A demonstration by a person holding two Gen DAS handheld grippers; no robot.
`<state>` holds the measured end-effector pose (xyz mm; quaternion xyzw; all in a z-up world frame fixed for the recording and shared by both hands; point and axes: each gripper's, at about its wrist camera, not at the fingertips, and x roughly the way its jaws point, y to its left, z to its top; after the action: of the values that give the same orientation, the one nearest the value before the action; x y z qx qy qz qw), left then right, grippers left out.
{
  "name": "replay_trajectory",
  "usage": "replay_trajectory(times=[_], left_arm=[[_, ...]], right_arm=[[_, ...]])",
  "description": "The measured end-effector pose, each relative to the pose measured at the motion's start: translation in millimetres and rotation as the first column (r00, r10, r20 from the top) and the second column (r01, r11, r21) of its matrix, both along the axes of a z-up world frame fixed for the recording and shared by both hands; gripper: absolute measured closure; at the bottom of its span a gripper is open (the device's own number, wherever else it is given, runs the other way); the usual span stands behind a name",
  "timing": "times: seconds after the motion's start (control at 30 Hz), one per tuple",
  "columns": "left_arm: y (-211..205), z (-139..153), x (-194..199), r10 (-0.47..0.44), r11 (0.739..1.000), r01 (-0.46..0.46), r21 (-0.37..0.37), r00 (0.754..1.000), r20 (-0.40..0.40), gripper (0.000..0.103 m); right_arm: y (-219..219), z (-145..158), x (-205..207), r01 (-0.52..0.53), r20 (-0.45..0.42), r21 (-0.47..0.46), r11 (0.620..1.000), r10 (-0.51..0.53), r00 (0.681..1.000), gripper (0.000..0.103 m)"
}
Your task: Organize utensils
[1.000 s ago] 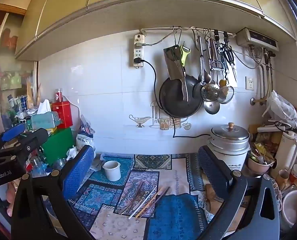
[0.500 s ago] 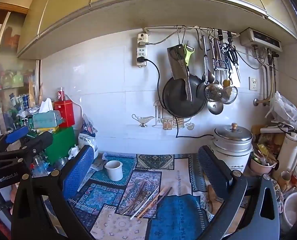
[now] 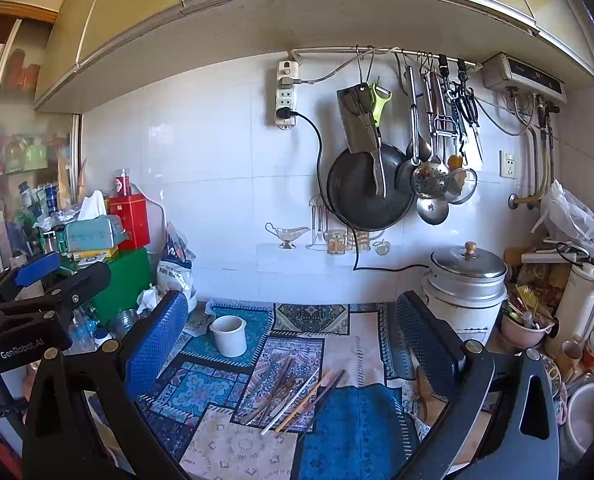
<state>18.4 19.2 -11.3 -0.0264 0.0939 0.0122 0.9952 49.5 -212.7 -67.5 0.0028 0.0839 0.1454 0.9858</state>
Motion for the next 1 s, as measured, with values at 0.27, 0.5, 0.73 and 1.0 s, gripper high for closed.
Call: replay_trajectory(times=[0.27, 0.5, 0.73, 1.0], left_arm=[[1.9, -2.5, 0.2, 0.000, 1.000, 0.000, -0.008, 1.000, -0.003, 0.000], [3.1, -3.7, 1.5, 0.003, 1.000, -0.003, -0.007, 1.000, -0.009, 0.000], [3.0, -4.5, 0.3, 0.002, 1.000, -0.002, 0.000, 1.000, -0.008, 0.000], [2.7, -4.3, 1.4, 0.002, 1.000, -0.002, 0.000, 1.000, -0.010, 0.000]], right_arm=[[-0.5, -1.1, -0.5, -0.001, 0.001, 0.001, 1.000, 0.001, 1.000, 0.000], [-1.2, -4.1, 1.4, -0.004, -0.008, 0.012, 1.000, 0.004, 1.000, 0.000], [-1.9, -4.4, 3.3, -0.008, -0.018, 0.026, 1.000, 0.008, 1.000, 0.000], [-1.3, -5.3, 3.7, -0.009, -0.028, 0.026, 1.000, 0.010, 1.000, 0.000]])
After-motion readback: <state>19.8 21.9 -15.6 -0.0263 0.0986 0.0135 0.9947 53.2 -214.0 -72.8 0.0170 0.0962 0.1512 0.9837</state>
